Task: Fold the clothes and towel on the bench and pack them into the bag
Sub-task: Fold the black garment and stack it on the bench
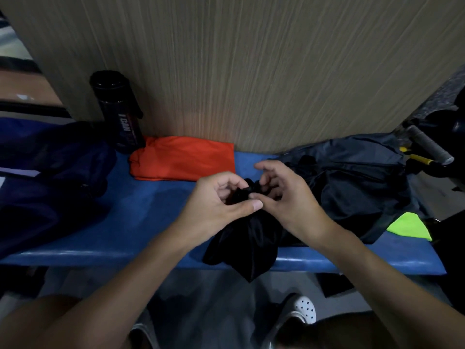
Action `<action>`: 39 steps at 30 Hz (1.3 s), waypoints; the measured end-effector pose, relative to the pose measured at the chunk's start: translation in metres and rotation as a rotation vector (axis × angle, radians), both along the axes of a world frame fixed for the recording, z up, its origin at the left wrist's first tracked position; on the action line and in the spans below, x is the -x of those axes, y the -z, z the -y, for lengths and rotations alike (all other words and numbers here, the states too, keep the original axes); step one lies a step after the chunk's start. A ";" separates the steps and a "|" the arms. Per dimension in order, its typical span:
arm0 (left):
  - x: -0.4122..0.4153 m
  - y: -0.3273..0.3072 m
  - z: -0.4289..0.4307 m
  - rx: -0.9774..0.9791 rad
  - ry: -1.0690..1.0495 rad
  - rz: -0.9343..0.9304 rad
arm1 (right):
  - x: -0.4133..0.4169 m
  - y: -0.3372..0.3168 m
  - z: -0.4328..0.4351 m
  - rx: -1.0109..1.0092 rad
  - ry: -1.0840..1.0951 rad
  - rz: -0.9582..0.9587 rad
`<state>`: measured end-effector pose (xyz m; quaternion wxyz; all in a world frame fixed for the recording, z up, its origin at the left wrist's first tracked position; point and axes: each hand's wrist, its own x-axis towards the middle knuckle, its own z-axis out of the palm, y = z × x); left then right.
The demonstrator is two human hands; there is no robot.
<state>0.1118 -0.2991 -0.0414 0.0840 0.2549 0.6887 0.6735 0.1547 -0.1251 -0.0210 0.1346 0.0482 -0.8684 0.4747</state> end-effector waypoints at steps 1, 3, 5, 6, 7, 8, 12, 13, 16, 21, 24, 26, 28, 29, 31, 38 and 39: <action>0.000 0.000 0.000 0.007 -0.002 -0.002 | 0.001 -0.001 -0.002 -0.035 -0.010 0.006; 0.001 0.001 -0.001 0.012 0.005 -0.011 | 0.003 -0.005 -0.007 -0.067 -0.077 0.039; 0.002 0.001 0.001 0.022 0.018 -0.037 | 0.004 -0.010 -0.011 -0.057 -0.166 0.092; 0.002 0.001 0.001 0.029 0.032 -0.049 | 0.004 -0.011 -0.013 -0.035 -0.197 0.119; 0.001 0.000 0.002 0.031 0.050 -0.057 | 0.003 -0.011 -0.014 -0.006 -0.215 0.149; 0.000 -0.001 0.002 0.027 0.070 -0.059 | 0.001 -0.011 -0.016 0.019 -0.221 0.187; -0.002 0.000 0.000 0.009 0.146 -0.048 | -0.004 -0.017 -0.021 0.107 -0.319 0.326; -0.001 0.000 0.000 0.008 0.150 -0.053 | -0.005 -0.018 -0.022 0.085 -0.326 0.326; -0.002 -0.001 0.000 0.002 0.152 -0.070 | -0.007 -0.019 -0.028 0.024 -0.293 0.308; 0.004 0.002 0.001 0.012 0.033 -0.039 | -0.015 -0.016 -0.043 0.017 -0.233 0.264; 0.024 0.030 0.006 0.255 -0.114 -0.046 | -0.029 -0.014 -0.061 0.013 -0.217 0.242; 0.027 0.051 0.008 0.522 -0.060 -0.068 | -0.039 -0.013 -0.072 0.012 -0.190 0.258; 0.022 0.065 0.005 0.692 0.002 -0.076 | -0.048 -0.012 -0.078 0.025 -0.168 0.273; 0.019 0.068 0.003 0.752 0.021 -0.096 | -0.051 -0.012 -0.080 0.034 -0.157 0.274; 0.012 0.068 -0.003 0.893 0.054 -0.169 | -0.054 -0.011 -0.084 0.037 -0.141 0.259; 0.001 0.073 -0.020 1.060 0.016 -0.278 | -0.055 -0.008 -0.091 0.005 -0.132 0.256; 0.002 0.073 -0.022 1.048 0.013 -0.272 | -0.055 -0.009 -0.090 0.001 -0.134 0.253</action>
